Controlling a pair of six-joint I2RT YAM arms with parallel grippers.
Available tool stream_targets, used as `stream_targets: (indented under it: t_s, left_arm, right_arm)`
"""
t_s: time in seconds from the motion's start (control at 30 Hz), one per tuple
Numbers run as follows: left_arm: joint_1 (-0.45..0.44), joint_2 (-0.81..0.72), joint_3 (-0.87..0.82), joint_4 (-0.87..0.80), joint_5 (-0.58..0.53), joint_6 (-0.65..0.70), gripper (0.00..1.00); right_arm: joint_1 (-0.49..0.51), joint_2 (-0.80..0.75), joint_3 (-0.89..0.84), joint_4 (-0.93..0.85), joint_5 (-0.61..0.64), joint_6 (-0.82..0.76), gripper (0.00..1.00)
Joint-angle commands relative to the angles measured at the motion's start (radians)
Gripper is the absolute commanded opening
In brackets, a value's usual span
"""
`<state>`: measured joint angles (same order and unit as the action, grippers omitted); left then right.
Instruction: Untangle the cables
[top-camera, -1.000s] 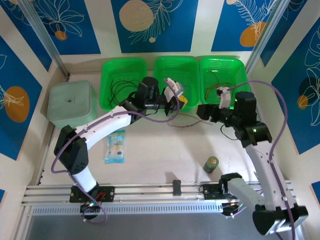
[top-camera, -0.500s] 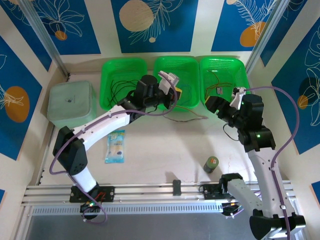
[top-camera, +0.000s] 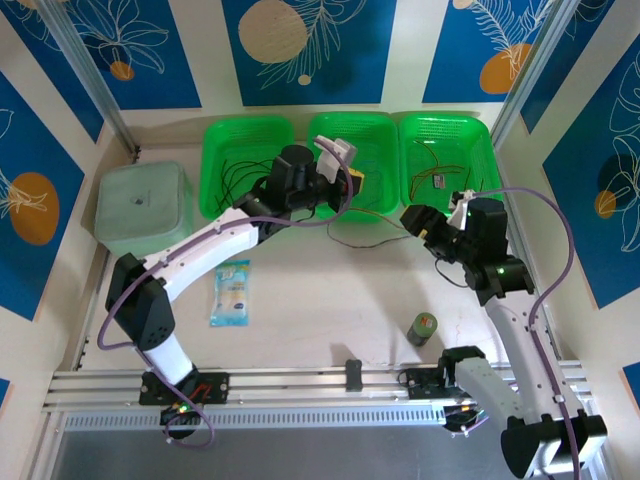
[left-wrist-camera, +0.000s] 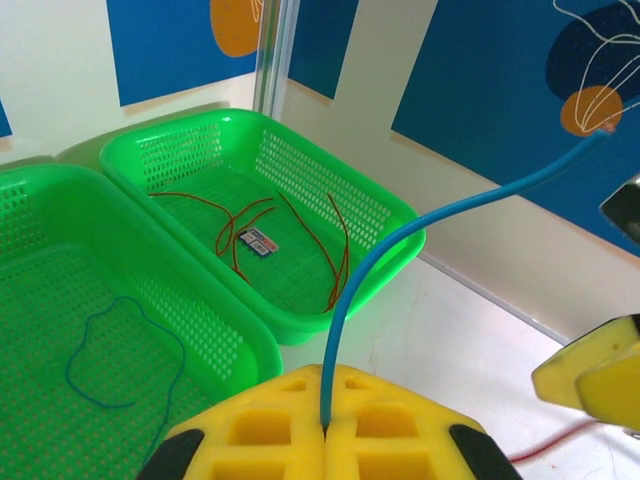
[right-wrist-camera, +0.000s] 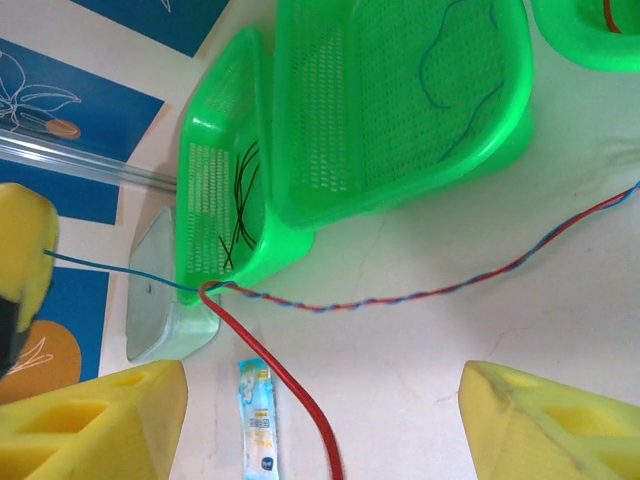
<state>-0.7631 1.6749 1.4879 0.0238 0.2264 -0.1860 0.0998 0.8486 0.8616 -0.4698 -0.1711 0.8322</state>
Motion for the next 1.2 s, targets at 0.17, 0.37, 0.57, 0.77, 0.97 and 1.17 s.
stream_targets:
  t_s: [0.17, 0.37, 0.57, 0.77, 0.97, 1.17]
  left_arm:
    - [0.006, 0.003, 0.056, -0.011, 0.019, -0.029, 0.0]
    - [0.006, 0.016, 0.08, -0.022, 0.035, -0.049, 0.0]
    - [0.003, 0.012, 0.089, -0.028, 0.033, -0.06, 0.0]
    - [0.004, 0.003, 0.084, -0.03, 0.03, -0.069, 0.0]
    - [0.003, 0.002, 0.086, -0.027, 0.034, -0.079, 0.0]
    - [0.003, 0.003, 0.086, -0.025, 0.041, -0.087, 0.0]
  right_arm:
    - [0.051, -0.083, -0.1, 0.084, 0.009, 0.086, 1.0]
    - [0.167, -0.057, -0.173, 0.265, 0.081, 0.142, 1.0]
    - [0.243, 0.123, -0.228, 0.65, 0.141, 0.228, 0.98]
    - [0.258, 0.185, -0.157, 0.692, 0.181, 0.204, 0.92]
    - [0.254, 0.168, -0.161, 0.685, 0.187, 0.207, 0.76]
    - [0.231, 0.153, -0.148, 0.703, 0.149, 0.166, 0.38]
